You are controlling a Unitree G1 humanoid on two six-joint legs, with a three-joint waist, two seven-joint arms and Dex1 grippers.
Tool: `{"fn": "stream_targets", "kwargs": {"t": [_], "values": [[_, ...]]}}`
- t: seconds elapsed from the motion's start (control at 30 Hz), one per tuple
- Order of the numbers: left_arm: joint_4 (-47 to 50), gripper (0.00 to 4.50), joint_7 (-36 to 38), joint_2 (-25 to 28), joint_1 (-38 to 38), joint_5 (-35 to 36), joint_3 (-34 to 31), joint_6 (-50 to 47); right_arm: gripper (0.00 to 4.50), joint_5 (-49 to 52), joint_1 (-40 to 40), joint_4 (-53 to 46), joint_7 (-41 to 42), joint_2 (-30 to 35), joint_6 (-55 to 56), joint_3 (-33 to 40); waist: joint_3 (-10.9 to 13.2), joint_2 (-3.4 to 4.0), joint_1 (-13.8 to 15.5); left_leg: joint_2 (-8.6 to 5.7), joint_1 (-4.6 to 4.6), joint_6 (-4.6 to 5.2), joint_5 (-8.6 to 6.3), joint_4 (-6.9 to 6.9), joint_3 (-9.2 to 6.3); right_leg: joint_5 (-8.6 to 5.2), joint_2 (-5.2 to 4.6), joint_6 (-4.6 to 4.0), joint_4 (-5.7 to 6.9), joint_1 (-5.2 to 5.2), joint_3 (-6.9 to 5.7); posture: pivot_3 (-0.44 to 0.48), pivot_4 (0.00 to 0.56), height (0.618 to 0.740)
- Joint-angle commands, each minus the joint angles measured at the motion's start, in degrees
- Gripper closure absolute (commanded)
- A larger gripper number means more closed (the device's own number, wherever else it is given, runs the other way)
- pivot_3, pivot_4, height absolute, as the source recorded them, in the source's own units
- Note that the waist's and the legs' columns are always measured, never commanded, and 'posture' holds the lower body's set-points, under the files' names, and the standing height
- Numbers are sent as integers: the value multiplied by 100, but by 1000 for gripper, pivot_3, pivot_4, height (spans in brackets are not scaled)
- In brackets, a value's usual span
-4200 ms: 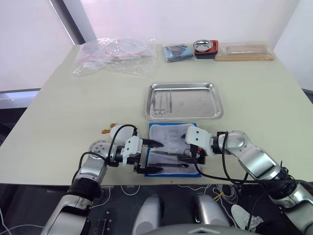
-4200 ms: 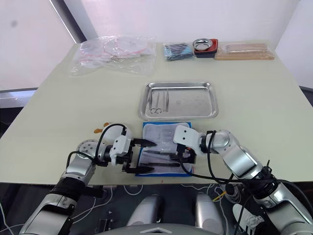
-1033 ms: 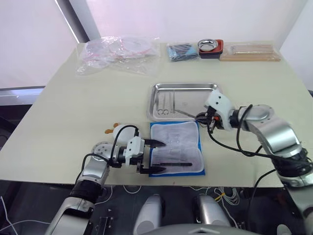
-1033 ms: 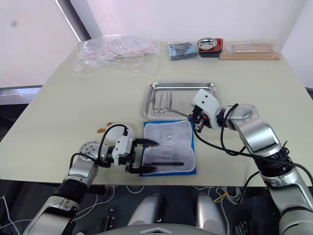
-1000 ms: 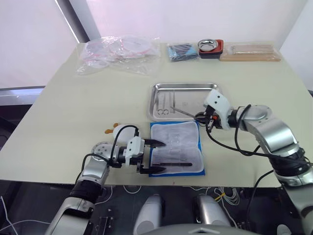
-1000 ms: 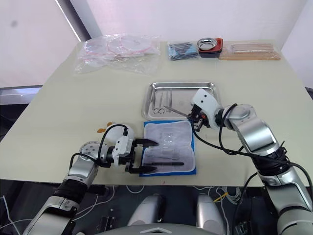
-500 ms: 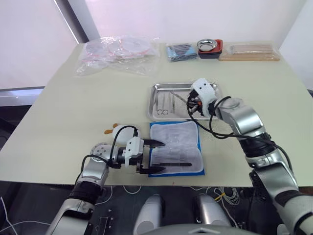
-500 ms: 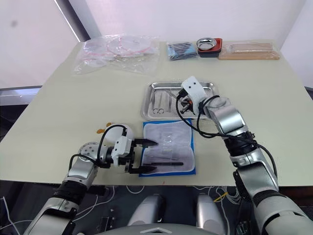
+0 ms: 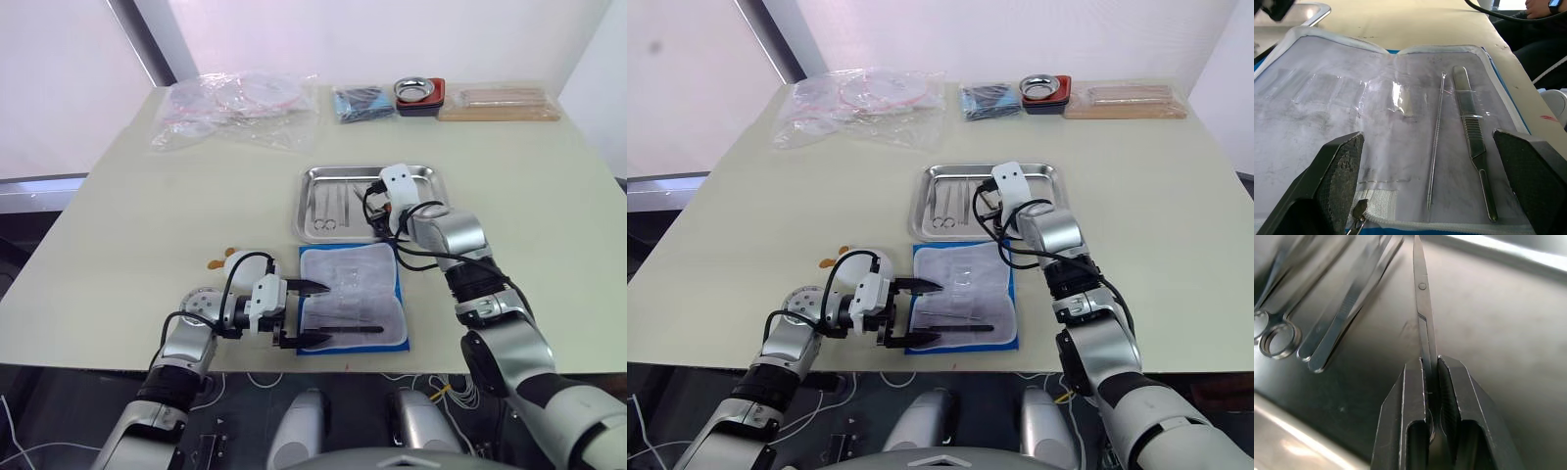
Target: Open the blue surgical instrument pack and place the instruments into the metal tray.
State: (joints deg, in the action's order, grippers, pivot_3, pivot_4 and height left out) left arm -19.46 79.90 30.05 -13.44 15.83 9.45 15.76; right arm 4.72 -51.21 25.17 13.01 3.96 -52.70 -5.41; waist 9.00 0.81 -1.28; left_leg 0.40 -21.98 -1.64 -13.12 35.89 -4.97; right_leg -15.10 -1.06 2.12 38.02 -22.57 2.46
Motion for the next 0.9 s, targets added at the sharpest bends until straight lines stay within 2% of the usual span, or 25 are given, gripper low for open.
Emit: {"fn": "stream_targets", "kwargs": {"t": [0.03, 0.13, 0.27, 0.4, 0.43, 0.47, 0.63, 0.83, 0.9], "values": [[-331, 0, -80, -33, 295, -336, 308, -221, 4426, 14, -233, -7, -35, -30, -21, 100, 0, 0, -1, 0, 0, 0, 0, 0, 0, 0, 0, 0, 0, 0, 0, 0, 150, 740], [-299, 0, -74, -13, 316, -323, 306, -239, 4426, 47, -221, -33, 47, -21, -87, 70, 0, 0, -21, 0, 0, 1, 0, -2, 0, 0, 0, 0, -1, 0, 0, 0, 150, 740], [-295, 0, -64, 6, 323, -316, 308, -238, 2861, 127, -191, -246, 217, 64, -149, 97, 0, 0, -56, 0, 0, 1, 0, -4, -1, 0, 0, 0, -1, 0, 0, 0, 150, 740], [-290, 0, -63, 14, 322, -311, 310, -243, 907, 222, -81, -624, 429, 201, -178, 88, 0, 1, -69, 0, 1, 1, 0, -3, -1, 0, 0, 0, -1, 0, 0, 0, 150, 740], [-289, 0, -62, 15, 322, -310, 309, -243, 279, 232, -35, -760, 458, 247, -206, 79, 0, 1, -69, 0, 0, 1, 0, -3, -1, 0, 0, 0, -1, 0, -1, 0, 150, 740], [-291, 0, -60, 15, 323, -309, 310, -242, 127, 242, 14, -872, 445, 273, -216, 109, 0, 1, -71, 0, 0, 1, 0, -4, -1, 0, 0, 0, -1, 0, -1, 0, 150, 740], [-299, 0, -47, 12, 315, -308, 314, -245, 127, 451, 528, -1718, 1002, 557, 262, -8, 0, 1, -75, -1, -2, 2, 0, -4, -1, -1, -1, 1, -4, 0, 1, 0, 150, 740], [-329, 0, -40, 11, 311, -317, 310, -218, 127, 1015, 1675, -3174, 2679, 1658, 1093, -139, 1, 0, -68, -4, -7, 5, -3, -4, -4, -1, -3, 2, -13, 0, 0, 0, 150, 740], [-340, 0, -30, 16, 320, -320, 307, -205, 127, 1123, 1888, -3396, 2956, 1890, 1246, -154, 2, 0, -88, -4, -5, 6, -3, -4, -2, -1, -3, 3, -12, 1, 2, 0, 150, 740]]}}
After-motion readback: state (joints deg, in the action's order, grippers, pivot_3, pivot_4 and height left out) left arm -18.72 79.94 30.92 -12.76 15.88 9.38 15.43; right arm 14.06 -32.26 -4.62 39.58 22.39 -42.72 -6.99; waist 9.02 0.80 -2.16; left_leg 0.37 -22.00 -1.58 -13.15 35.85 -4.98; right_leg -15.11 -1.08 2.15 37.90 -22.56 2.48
